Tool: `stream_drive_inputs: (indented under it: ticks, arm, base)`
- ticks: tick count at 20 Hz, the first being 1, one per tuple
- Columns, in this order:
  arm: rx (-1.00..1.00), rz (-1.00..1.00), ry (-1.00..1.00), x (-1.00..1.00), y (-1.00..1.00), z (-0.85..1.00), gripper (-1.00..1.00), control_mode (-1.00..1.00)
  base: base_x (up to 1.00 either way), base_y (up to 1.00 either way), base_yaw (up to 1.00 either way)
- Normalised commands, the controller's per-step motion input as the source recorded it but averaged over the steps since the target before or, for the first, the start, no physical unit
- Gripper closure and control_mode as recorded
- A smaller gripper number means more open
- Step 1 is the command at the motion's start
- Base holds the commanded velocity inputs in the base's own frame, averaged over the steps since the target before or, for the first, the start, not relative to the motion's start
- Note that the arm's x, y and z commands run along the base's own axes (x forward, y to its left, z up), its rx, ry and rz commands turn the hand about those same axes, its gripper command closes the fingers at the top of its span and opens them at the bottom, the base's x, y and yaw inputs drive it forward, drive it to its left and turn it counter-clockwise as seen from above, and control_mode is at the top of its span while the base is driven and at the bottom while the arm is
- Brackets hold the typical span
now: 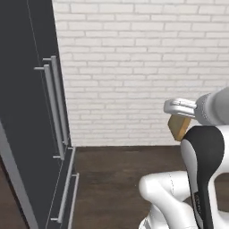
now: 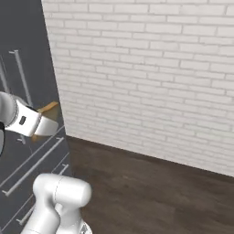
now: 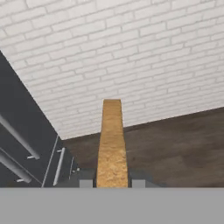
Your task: Start the toaster. Once the lever pops up, take the bread to the plate on the dining counter.
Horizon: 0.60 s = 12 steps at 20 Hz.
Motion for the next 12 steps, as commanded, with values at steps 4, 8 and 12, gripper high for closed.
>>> stream_drive_inputs:
  ticks: [4,8,12]
  arm:
    - [0.00,0.00,0.00,0.00,0.00,0.00,1.00,1.00]
    - [0.00,0.00,0.00,0.00,0.00,0.00,1.00,1.00]
    - [0.00,0.00,0.00,0.00,0.00,0.00,1.00,1.00]
  base:
    - [0.94,-0.21,-0.43]
    - [0.90,-0.16,-0.46]
    - [0.76,-0.13,-0.52]
